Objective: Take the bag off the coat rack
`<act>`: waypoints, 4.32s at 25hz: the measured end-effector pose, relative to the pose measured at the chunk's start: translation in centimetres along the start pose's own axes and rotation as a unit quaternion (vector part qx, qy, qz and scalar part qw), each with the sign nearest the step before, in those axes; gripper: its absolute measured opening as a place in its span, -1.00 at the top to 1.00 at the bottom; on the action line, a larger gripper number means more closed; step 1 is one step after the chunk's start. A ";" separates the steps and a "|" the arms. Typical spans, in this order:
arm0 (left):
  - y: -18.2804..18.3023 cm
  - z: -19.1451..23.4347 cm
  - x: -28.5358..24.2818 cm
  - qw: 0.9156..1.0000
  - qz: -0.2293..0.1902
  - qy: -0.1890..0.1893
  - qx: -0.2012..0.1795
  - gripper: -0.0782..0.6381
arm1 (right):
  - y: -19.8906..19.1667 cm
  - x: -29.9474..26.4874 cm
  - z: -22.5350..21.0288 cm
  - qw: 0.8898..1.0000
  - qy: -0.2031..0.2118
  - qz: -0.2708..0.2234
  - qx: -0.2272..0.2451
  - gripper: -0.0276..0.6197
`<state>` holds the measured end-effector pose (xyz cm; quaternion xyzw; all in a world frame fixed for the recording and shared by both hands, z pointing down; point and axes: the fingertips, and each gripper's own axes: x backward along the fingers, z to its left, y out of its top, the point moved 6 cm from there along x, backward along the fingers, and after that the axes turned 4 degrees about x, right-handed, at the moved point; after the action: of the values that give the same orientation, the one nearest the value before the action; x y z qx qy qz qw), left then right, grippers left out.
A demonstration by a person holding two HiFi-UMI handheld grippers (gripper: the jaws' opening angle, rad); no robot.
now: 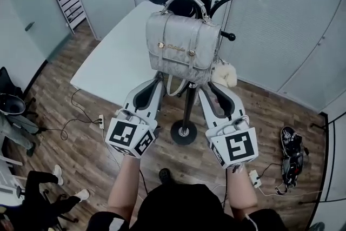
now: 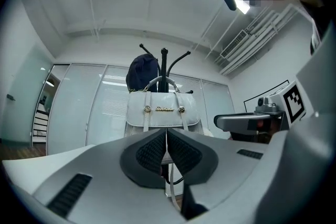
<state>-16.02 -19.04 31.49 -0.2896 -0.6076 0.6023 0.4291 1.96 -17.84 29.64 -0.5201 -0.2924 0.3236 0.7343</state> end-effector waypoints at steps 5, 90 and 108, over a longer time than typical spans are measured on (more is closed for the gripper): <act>0.4 2.5 -0.8 1.000 -0.004 -0.024 0.001 0.73 | 0.2 -1.0 -0.9 0.998 -0.059 -0.008 -0.006 0.44; 10.8 3.3 -0.3 0.986 -0.113 -0.091 -0.086 0.05 | 8.6 -4.4 1.0 0.994 -0.067 -0.071 0.044 0.13; 10.4 -3.8 5.2 0.988 -0.062 0.079 -0.113 0.04 | 7.5 -0.6 0.3 0.990 0.096 -0.103 -0.016 0.12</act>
<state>-16.81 -11.55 21.78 -0.3445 -0.6529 0.4770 0.4769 0.08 -16.26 22.57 -0.5275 -0.2776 0.1898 0.7801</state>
